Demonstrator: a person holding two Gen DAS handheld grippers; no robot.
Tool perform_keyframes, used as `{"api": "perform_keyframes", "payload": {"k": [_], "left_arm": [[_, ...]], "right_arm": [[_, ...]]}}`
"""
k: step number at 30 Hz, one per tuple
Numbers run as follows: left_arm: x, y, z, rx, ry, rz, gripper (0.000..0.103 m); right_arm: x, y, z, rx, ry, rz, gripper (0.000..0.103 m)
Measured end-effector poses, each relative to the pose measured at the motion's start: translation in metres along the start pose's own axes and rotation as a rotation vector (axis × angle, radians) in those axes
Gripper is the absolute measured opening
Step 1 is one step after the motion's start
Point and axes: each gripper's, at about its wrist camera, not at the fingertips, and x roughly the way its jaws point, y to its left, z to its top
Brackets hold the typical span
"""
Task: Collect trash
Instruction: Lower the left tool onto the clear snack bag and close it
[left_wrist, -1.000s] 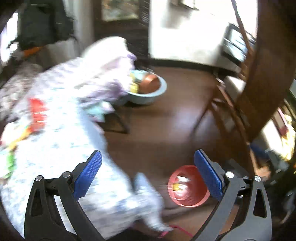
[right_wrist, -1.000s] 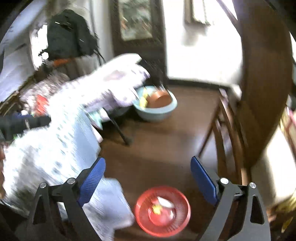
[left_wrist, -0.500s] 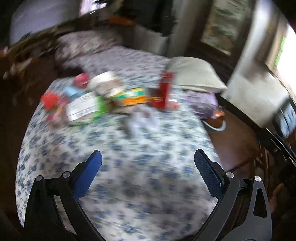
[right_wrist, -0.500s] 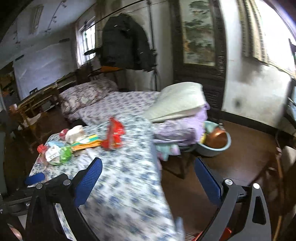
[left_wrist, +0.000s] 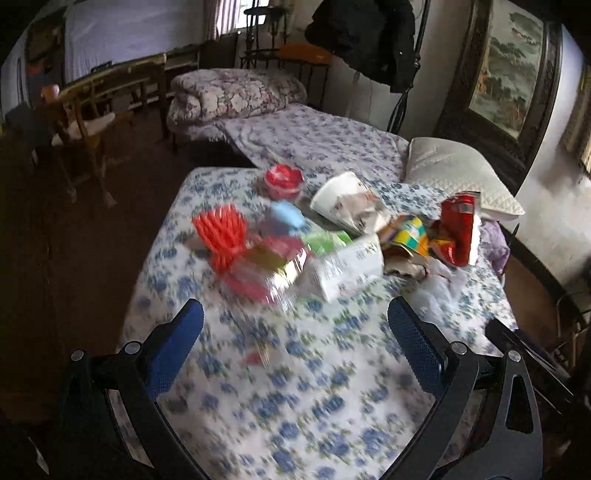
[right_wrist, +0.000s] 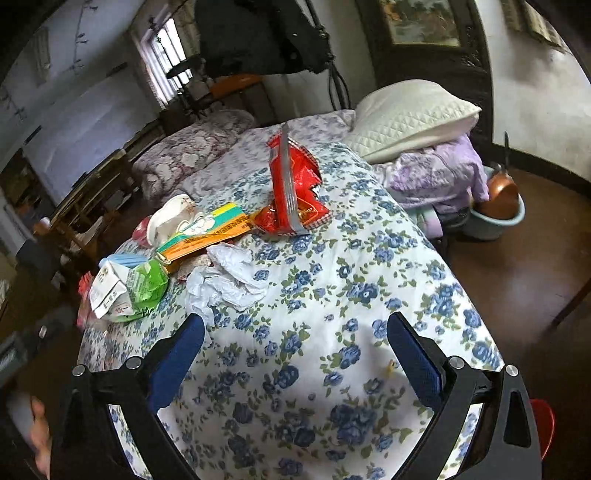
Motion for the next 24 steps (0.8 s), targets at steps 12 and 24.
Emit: {"api": "perform_keyframes", "payload": {"k": [12, 24], "left_arm": [[0.019, 0.001, -0.004, 0.069, -0.008, -0.008, 0.096], [0.027, 0.052, -0.003, -0.14, 0.046, 0.081, 0.096]], "right_arm": [[-0.005, -0.011, 0.006, 0.013, 0.002, 0.061, 0.097], [-0.008, -0.009, 0.003, 0.044, 0.019, 0.112, 0.097]]}}
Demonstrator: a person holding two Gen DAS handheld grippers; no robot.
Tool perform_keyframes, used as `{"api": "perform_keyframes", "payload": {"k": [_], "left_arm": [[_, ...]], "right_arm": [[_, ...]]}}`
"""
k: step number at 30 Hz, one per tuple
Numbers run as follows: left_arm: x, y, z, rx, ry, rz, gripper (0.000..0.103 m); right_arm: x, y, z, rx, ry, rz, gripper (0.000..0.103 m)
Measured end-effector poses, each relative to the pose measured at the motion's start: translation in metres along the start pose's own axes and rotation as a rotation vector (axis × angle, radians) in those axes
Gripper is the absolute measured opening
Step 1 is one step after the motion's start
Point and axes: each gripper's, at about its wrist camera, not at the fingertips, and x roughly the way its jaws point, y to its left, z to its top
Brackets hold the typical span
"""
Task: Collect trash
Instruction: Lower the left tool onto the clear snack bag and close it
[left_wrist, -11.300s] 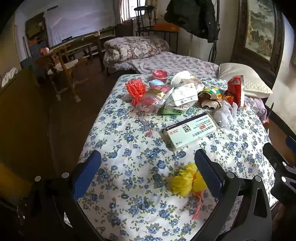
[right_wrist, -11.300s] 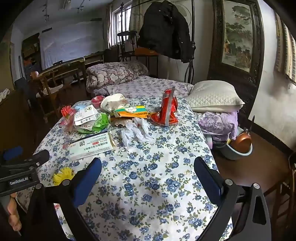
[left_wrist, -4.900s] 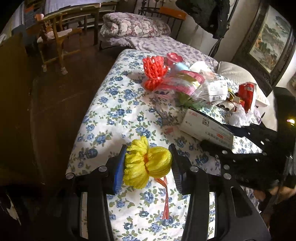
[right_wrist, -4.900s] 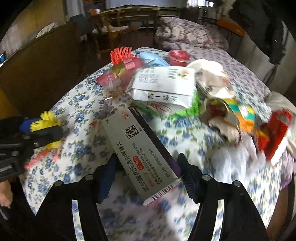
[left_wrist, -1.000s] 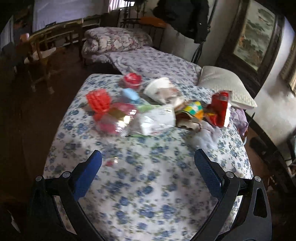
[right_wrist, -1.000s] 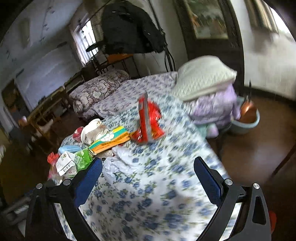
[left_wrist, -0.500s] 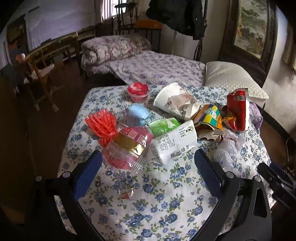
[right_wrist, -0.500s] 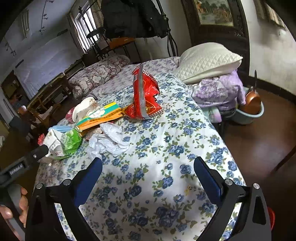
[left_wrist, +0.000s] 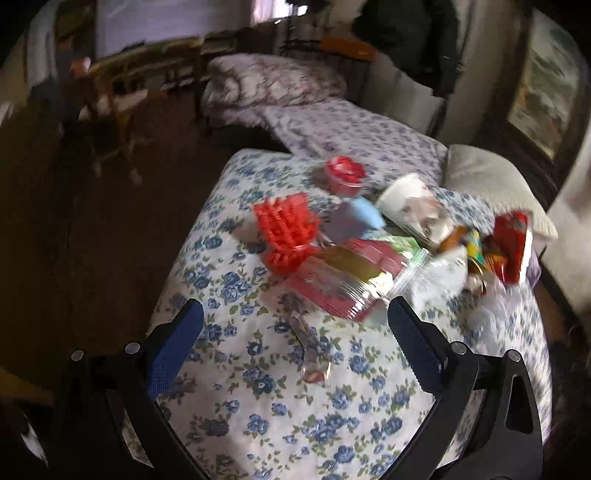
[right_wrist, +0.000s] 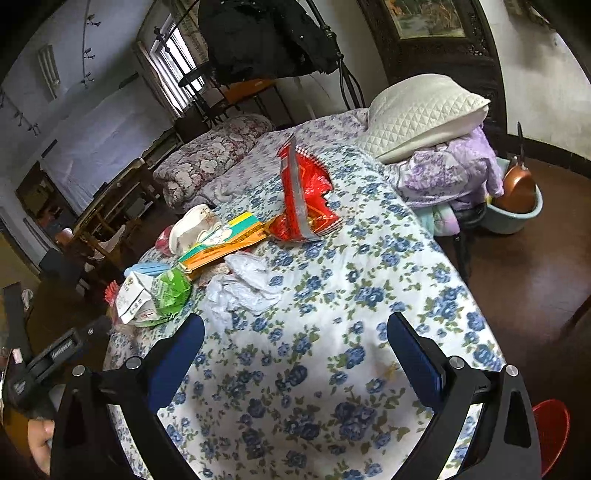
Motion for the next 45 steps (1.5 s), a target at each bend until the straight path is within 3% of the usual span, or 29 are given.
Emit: {"api": "perform_keyframes", "payload": {"k": [4, 10, 14, 17, 23, 28, 36, 43, 45], "left_arm": [[0.009, -0.003, 0.01, -0.048, 0.011, -0.04, 0.096], [0.004, 0.001, 0.026, -0.15, -0.008, -0.157, 0.096], [0.011, 0.003, 0.038, -0.201, -0.003, -0.137, 0.096], [0.031, 0.005, 0.04, -0.227, 0.061, -0.078, 0.096], [0.031, 0.013, 0.02, -0.154, 0.13, -0.029, 0.095], [0.016, 0.011, -0.005, -0.023, 0.202, 0.022, 0.095], [0.002, 0.0, -0.012, -0.036, 0.194, -0.028, 0.096], [0.014, -0.029, -0.024, 0.11, 0.196, 0.023, 0.096], [0.018, -0.029, -0.023, 0.125, 0.192, 0.014, 0.087]], "right_arm": [[0.005, 0.007, -0.004, -0.042, 0.015, -0.017, 0.097], [0.012, 0.014, -0.007, -0.08, 0.03, -0.022, 0.097], [0.018, 0.019, -0.01, -0.108, 0.042, -0.033, 0.097], [0.018, 0.02, -0.01, -0.108, 0.037, -0.025, 0.097], [0.013, 0.021, -0.008, -0.132, 0.007, -0.035, 0.097], [0.011, 0.02, -0.008, -0.127, 0.005, -0.029, 0.097], [0.008, 0.013, -0.006, -0.111, -0.005, -0.036, 0.097], [0.012, 0.006, -0.004, -0.081, 0.004, -0.04, 0.097], [0.012, 0.007, -0.005, -0.086, 0.006, -0.04, 0.097]]}}
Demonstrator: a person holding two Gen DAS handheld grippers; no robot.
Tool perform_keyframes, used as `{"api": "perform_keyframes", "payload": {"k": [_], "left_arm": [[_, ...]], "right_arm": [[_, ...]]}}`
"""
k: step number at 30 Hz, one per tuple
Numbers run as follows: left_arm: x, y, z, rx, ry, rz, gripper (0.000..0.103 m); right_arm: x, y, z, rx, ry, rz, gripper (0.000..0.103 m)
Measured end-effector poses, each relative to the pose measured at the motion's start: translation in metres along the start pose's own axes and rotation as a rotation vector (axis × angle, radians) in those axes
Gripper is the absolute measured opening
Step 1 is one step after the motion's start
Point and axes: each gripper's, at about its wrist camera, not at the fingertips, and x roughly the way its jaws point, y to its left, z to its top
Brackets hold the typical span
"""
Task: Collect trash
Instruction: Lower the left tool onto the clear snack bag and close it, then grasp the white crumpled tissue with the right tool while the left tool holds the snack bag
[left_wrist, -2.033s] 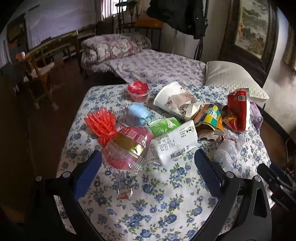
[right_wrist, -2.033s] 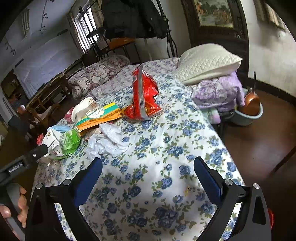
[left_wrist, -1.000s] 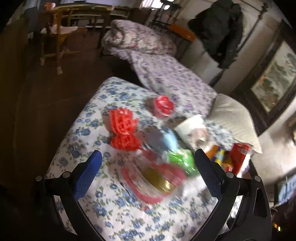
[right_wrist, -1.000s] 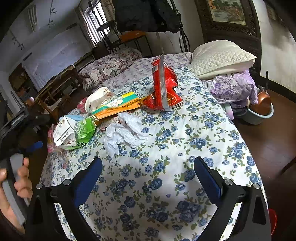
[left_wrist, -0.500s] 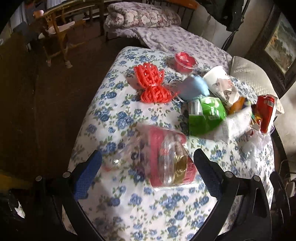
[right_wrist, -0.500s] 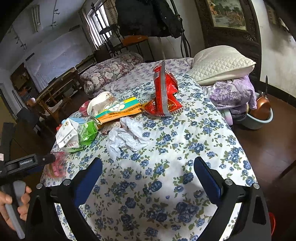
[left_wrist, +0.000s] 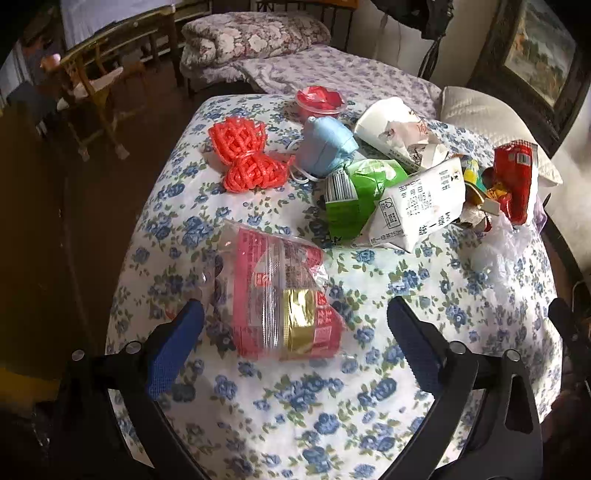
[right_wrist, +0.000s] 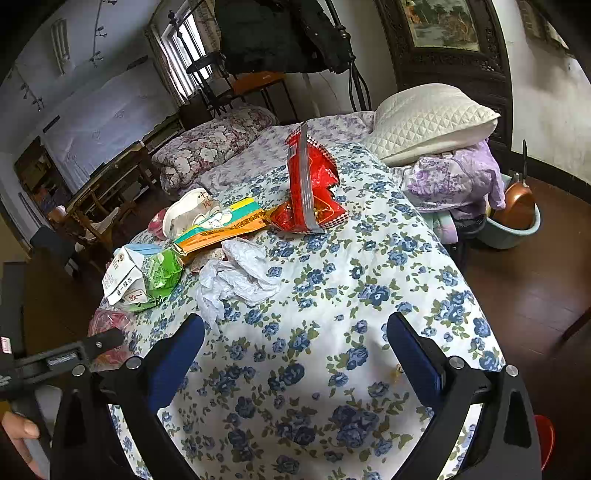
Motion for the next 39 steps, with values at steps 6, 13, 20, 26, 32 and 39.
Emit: {"api": "perform_keyframes", "payload": {"k": [6, 13, 20, 26, 32, 39], "left_arm": [[0.003, 0.006, 0.001, -0.01, -0.002, 0.011, 0.055], [-0.038, 0.004, -0.01, -0.056, -0.069, -0.112, 0.054], [-0.064, -0.031, -0.019, 0.037, -0.155, -0.147, 0.054], [-0.053, -0.035, -0.019, 0.06, -0.139, -0.139, 0.054], [-0.047, -0.04, -0.016, 0.072, -0.132, -0.135, 0.054], [-0.057, -0.053, -0.021, 0.121, -0.169, -0.147, 0.054]], "right_arm": [[0.002, 0.005, -0.002, -0.037, -0.004, -0.017, 0.097], [0.012, 0.018, -0.002, -0.108, 0.011, -0.01, 0.097], [0.038, 0.054, 0.01, -0.249, 0.03, -0.003, 0.089], [0.074, 0.075, 0.018, -0.339, 0.127, -0.004, 0.084], [0.074, 0.072, 0.021, -0.325, 0.128, -0.017, 0.038], [0.039, 0.056, 0.014, -0.283, 0.129, -0.058, 0.007]]}}
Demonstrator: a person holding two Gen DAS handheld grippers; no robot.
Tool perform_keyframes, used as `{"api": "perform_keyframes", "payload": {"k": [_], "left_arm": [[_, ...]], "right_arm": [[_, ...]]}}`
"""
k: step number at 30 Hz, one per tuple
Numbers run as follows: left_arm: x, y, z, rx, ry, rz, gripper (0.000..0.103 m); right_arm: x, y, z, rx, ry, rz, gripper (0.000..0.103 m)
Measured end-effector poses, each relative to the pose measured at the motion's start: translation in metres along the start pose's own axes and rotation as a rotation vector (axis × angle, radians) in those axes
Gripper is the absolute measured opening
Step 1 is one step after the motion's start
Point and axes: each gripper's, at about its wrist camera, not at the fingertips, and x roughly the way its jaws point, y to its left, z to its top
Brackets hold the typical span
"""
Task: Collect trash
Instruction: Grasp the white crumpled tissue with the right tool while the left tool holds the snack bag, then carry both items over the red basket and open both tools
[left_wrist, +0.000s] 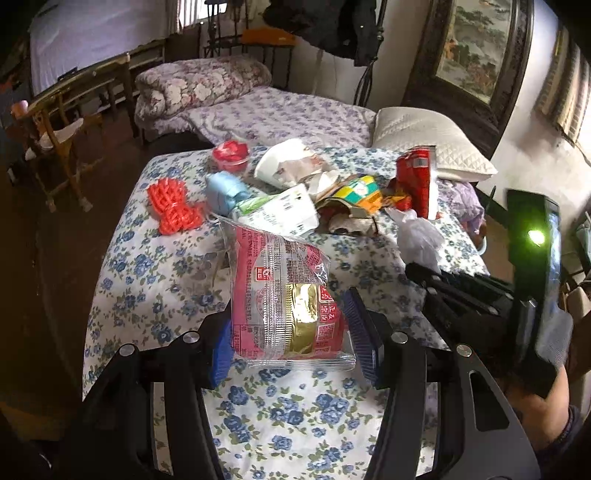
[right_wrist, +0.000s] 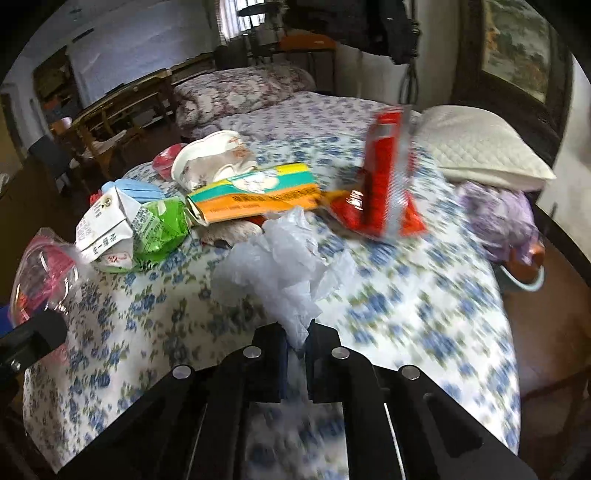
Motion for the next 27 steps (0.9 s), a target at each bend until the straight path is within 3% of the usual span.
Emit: {"api": "perform_keyframes", "payload": {"k": [2, 6, 10, 21, 27], "left_arm": [[-0.004, -0.003, 0.002, -0.012, -0.012, -0.009, 0.054], [-0.012, -0.013, -0.002, -0.029, -0.028, -0.041, 0.054], [-0.02, -0.034, -0.016, 0.024, -0.032, -0.046, 0.054], [-0.041, -0.12, -0.033, 0.202, -0.035, -0.167, 0.054], [-0.042, -0.204, -0.042, 0.366, 0.035, -0.342, 0.054]], "right_arm": [[-0.02, 0.0, -0.004, 0.001, -0.025, 0.04, 0.007], [-0.055, -0.01, -0.012, 0.016, -0.082, 0.035, 0.007], [-0.087, -0.043, -0.042, 0.072, -0.095, 0.054, 0.007], [-0.184, -0.166, -0.121, 0.195, -0.23, -0.142, 0.007], [-0.199, -0.223, -0.17, 0.268, -0.214, -0.191, 0.007]]}}
